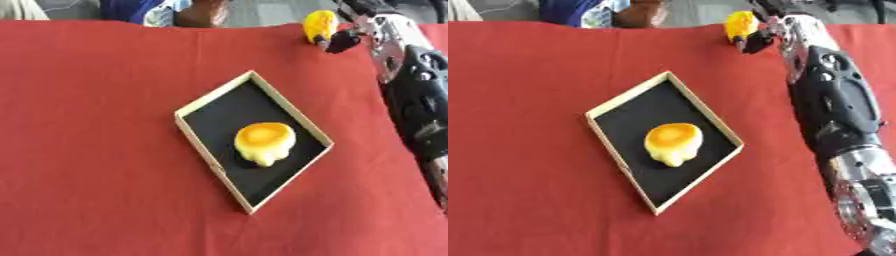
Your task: Pick up objects on the table and place them in the box.
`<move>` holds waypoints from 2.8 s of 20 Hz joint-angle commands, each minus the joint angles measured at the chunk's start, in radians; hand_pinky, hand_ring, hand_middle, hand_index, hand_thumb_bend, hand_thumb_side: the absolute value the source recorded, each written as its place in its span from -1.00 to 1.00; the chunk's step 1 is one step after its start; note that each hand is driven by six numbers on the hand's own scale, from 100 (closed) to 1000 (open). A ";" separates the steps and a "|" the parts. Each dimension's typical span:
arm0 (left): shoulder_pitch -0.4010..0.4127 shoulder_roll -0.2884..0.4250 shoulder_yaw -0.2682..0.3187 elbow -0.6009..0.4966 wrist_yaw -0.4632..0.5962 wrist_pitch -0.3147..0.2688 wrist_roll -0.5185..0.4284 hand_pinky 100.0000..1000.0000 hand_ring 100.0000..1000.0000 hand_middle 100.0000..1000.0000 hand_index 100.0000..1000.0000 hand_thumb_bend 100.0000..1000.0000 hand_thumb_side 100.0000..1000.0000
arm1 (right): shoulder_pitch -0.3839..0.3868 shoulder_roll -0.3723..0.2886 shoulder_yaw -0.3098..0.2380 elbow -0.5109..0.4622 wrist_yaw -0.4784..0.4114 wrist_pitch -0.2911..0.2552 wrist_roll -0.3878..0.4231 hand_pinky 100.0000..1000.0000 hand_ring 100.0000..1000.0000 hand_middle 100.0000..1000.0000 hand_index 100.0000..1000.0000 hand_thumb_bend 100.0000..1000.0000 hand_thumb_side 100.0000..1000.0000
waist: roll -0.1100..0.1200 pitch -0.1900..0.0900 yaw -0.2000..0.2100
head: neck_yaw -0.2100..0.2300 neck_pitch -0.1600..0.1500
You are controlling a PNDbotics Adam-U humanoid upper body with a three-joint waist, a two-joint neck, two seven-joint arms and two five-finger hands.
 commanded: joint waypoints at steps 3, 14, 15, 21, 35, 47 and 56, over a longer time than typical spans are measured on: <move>-0.009 0.021 0.002 -0.016 0.005 -0.001 -0.005 0.74 0.65 0.24 0.52 -1.00 0.29 | -0.029 -0.032 -0.012 -0.003 0.041 0.022 -0.004 0.78 1.00 0.81 0.95 -0.60 -0.90 | 0.000 -0.018 0.001 | -0.007 -0.019; -0.007 0.016 0.002 -0.016 0.007 0.003 -0.008 0.74 0.65 0.24 0.52 -1.00 0.29 | -0.023 -0.030 -0.024 0.020 0.084 0.116 -0.075 0.56 0.60 0.14 0.52 -1.00 -1.00 | -0.001 -0.007 0.005 | -0.019 -0.023; -0.007 0.015 0.002 -0.016 0.008 0.003 -0.007 0.74 0.65 0.24 0.52 -1.00 0.29 | -0.022 -0.029 -0.020 0.022 0.084 0.115 -0.087 0.55 0.58 0.10 0.50 -1.00 -1.00 | -0.001 -0.007 0.005 | -0.020 -0.023; -0.006 0.010 0.003 -0.016 0.010 0.006 -0.008 0.74 0.65 0.24 0.52 -1.00 0.30 | -0.014 -0.017 -0.009 0.041 0.060 0.091 -0.156 0.50 0.46 -0.24 0.22 -1.00 -1.00 | -0.003 -0.008 0.006 | -0.026 -0.023; 0.011 0.021 0.007 -0.016 0.003 0.007 0.001 0.73 0.65 0.25 0.52 -1.00 0.28 | 0.049 -0.104 0.152 -0.276 -0.289 -0.218 -0.218 0.47 0.34 -0.32 0.11 -1.00 -1.00 | 0.011 -0.066 -0.034 | 0.023 0.044; 0.011 0.021 0.000 -0.016 0.003 0.004 0.005 0.72 0.65 0.25 0.53 -1.00 0.27 | 0.278 -0.151 0.468 -0.782 -0.894 -0.350 0.145 0.51 0.42 -0.31 0.13 -1.00 -1.00 | 0.010 -0.144 -0.045 | 0.076 0.122; 0.007 0.018 -0.008 -0.016 0.007 0.002 -0.002 0.72 0.65 0.26 0.53 -1.00 0.27 | 0.394 -0.087 0.502 -0.786 -0.838 -0.351 0.178 0.51 0.42 -0.29 0.15 -1.00 -1.00 | 0.007 -0.177 -0.041 | 0.068 0.146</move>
